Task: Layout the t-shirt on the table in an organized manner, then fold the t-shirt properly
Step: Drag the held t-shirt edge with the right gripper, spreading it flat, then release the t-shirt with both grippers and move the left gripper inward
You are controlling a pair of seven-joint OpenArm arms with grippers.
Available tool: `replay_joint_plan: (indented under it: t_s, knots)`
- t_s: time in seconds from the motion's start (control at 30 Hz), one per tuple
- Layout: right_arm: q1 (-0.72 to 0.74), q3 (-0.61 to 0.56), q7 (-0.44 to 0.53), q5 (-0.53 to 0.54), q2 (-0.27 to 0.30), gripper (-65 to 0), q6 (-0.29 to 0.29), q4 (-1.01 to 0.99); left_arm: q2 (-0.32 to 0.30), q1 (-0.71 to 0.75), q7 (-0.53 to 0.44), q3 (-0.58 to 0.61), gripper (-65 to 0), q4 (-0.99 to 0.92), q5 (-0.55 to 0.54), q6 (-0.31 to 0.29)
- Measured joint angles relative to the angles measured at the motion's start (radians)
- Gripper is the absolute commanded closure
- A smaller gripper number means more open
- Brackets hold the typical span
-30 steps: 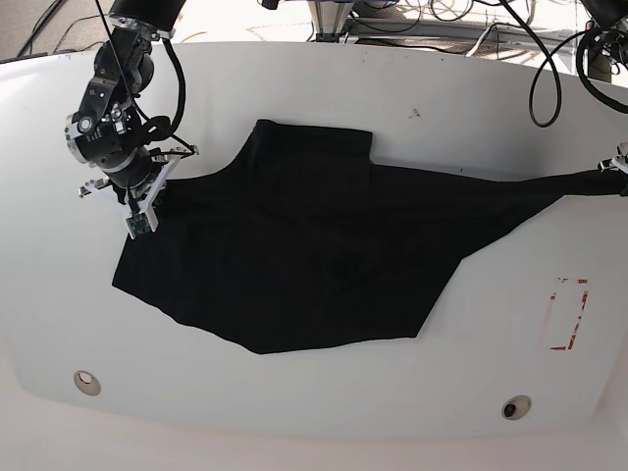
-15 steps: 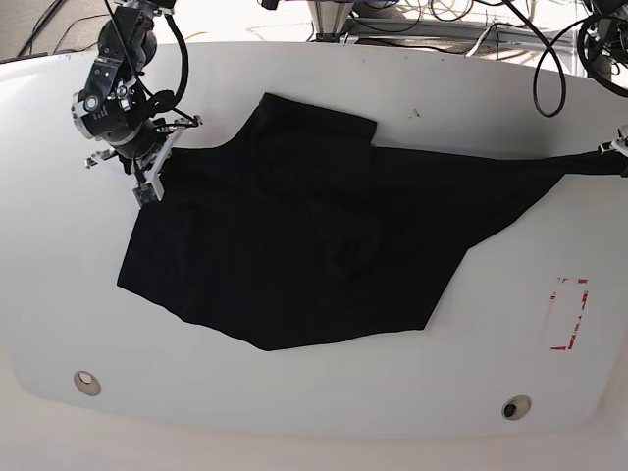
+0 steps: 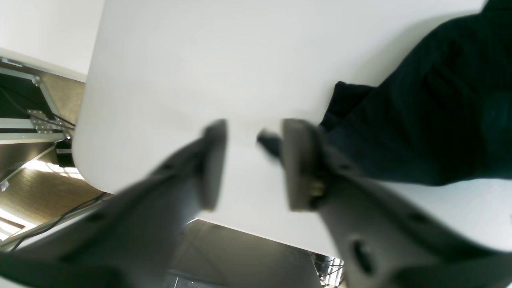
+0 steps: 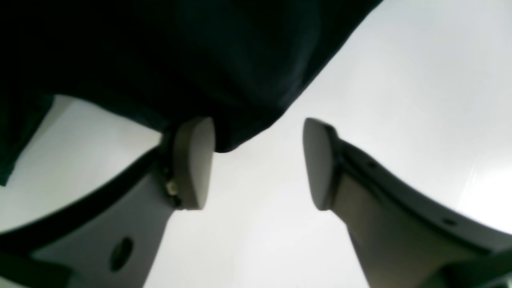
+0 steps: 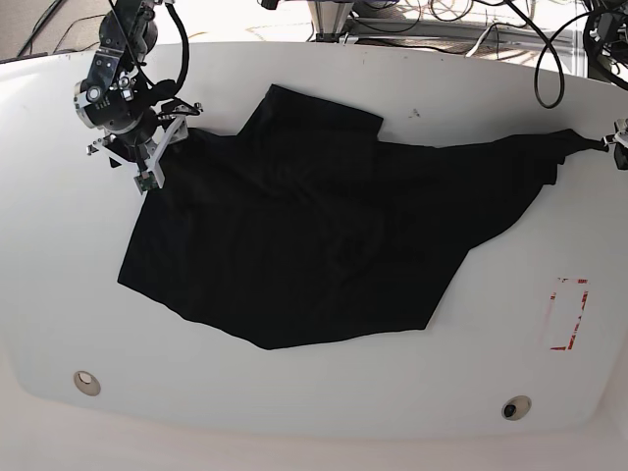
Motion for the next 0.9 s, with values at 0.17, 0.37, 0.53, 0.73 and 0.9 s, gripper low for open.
replay_joint_plan:
  t_s: [0.17,0.37,0.53,0.73,0.9]
  knots:
    - [-0.001,0.0,-0.002,0.0,0.0,-42.3,0.0,0.0,0.0,0.0,-0.001,0.0,-43.8,0.0,-0.003,0.0]
    - [0.0,0.0,-0.001,0.0,0.0,-42.3,0.0,0.0,0.0,-0.004,-0.001,0.0,-45.8,0.0,0.011,0.0]
    - [0.02,0.0,-0.002,0.0,0.0,-42.3,0.001,0.0,0.003,-0.053,0.005,0.0,-45.8,-0.003,0.056,0.002]
    - [0.098,0.001,0.005,0.0,0.0,-42.5,0.001,0.0,0.003,-0.105,-0.008,0.001,-45.8,-0.002,0.037,0.0]
    - [0.15,0.001,0.003,-0.001,0.002,-42.8,0.001,-0.001,0.008,-0.167,0.006,0.047,-45.8,-0.002,0.061,0.004]
